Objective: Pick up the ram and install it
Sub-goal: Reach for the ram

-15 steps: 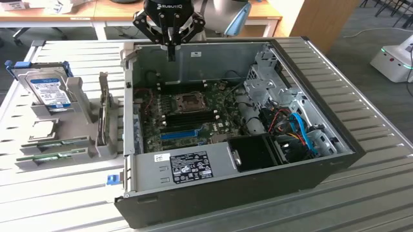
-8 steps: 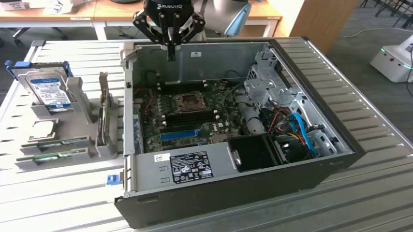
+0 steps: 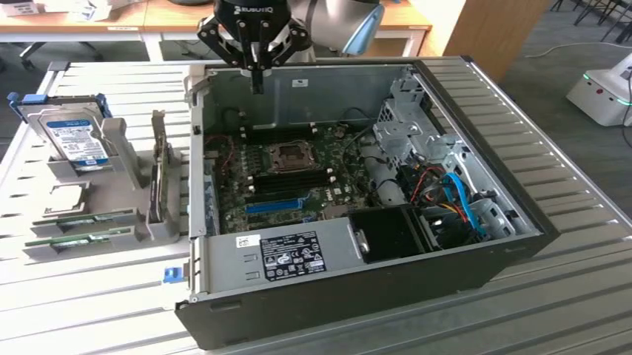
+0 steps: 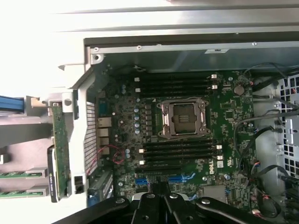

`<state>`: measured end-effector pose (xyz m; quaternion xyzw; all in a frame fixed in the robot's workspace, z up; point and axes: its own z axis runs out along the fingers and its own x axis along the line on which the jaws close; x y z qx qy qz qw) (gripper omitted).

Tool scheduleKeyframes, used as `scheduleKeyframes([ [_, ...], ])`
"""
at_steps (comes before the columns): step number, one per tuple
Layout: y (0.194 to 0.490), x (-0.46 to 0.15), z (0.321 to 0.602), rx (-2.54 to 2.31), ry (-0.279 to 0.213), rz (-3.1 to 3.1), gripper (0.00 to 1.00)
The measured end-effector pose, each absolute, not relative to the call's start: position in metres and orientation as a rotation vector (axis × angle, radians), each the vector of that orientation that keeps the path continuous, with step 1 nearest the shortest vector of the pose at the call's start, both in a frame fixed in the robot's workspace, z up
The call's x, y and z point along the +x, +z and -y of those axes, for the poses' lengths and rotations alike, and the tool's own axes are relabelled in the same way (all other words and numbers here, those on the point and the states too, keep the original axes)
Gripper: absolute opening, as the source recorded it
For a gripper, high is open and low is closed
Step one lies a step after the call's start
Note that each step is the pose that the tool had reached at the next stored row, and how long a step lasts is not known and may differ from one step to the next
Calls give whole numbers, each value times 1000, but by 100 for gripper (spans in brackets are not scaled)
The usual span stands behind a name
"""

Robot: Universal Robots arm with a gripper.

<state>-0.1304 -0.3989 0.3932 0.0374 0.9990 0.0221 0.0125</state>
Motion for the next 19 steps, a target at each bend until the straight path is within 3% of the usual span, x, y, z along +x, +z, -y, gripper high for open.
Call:
scheduleKeyframes([
  [19,393,-188,399,116,69,-3114,11],
])
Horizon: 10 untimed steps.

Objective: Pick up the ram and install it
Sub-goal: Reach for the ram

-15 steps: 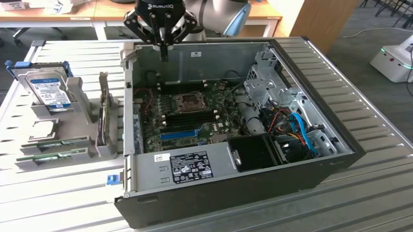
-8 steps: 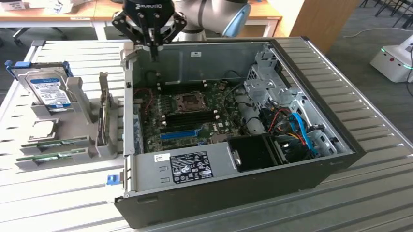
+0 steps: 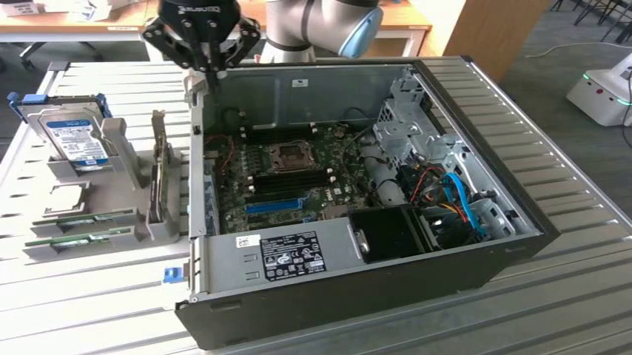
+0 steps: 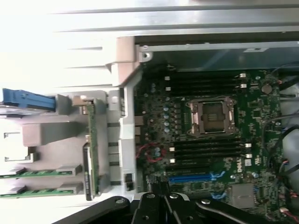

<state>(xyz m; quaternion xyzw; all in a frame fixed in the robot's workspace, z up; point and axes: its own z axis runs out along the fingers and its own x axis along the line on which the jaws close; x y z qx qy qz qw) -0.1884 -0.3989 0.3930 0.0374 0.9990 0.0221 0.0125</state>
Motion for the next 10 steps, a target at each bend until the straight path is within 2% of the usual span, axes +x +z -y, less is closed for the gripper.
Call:
scheduleKeyframes([
  [10,393,-225,399,117,69,-3114,11],
])
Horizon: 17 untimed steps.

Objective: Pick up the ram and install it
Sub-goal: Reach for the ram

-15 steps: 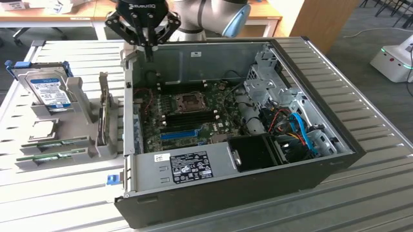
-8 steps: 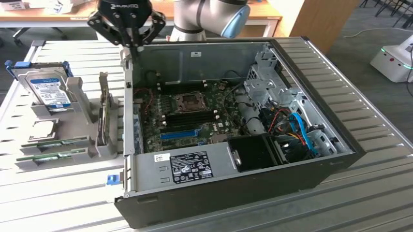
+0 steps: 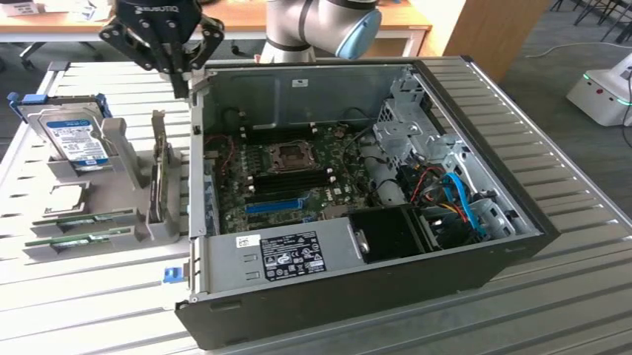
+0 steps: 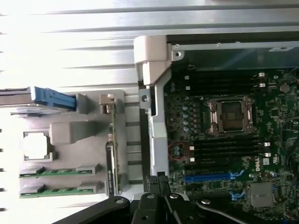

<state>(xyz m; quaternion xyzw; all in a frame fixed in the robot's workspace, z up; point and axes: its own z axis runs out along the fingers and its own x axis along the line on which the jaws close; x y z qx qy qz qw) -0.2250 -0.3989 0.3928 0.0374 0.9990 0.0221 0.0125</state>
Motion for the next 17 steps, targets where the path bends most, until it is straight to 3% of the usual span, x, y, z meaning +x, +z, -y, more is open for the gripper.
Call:
scheduleKeyframes([
  [17,392,-277,399,117,69,-3114,11],
])
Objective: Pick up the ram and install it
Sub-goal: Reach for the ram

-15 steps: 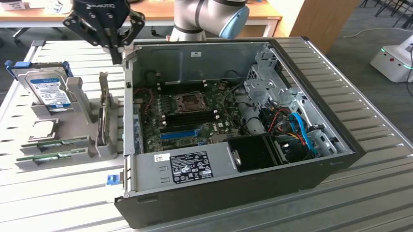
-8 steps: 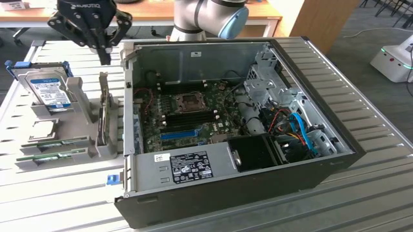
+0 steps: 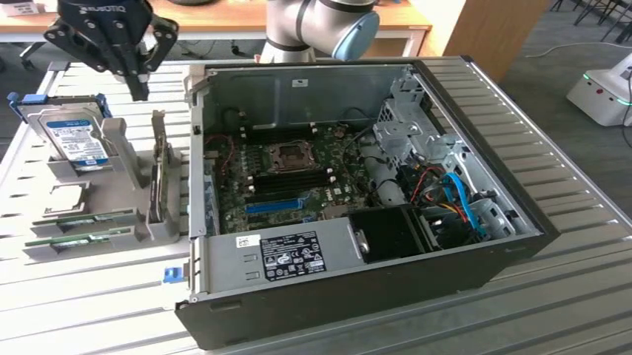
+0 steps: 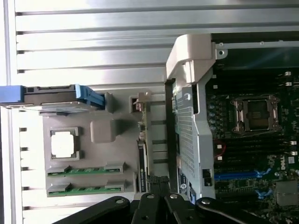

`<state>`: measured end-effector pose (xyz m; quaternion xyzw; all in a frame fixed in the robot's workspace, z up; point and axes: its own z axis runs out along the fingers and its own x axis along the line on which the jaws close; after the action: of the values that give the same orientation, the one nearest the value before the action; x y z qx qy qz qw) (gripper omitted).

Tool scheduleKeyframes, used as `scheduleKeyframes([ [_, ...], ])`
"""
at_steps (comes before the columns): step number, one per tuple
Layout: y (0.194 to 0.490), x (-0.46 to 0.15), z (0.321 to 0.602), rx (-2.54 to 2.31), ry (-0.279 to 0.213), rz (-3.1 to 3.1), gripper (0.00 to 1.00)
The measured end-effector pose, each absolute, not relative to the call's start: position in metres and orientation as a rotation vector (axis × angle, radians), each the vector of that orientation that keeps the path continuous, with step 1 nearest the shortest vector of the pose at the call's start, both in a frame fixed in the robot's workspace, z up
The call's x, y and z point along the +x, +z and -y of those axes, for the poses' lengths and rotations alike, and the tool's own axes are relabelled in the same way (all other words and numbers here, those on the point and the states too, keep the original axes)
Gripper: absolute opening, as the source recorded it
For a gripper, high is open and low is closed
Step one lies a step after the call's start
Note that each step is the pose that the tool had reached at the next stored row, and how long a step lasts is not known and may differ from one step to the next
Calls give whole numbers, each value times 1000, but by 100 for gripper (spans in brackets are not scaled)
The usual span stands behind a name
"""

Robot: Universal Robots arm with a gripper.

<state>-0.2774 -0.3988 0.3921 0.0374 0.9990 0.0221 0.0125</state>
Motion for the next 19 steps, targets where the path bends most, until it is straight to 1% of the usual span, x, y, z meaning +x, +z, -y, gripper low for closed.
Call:
scheduleKeyframes([
  [19,390,-340,399,117,69,-3114,11],
])
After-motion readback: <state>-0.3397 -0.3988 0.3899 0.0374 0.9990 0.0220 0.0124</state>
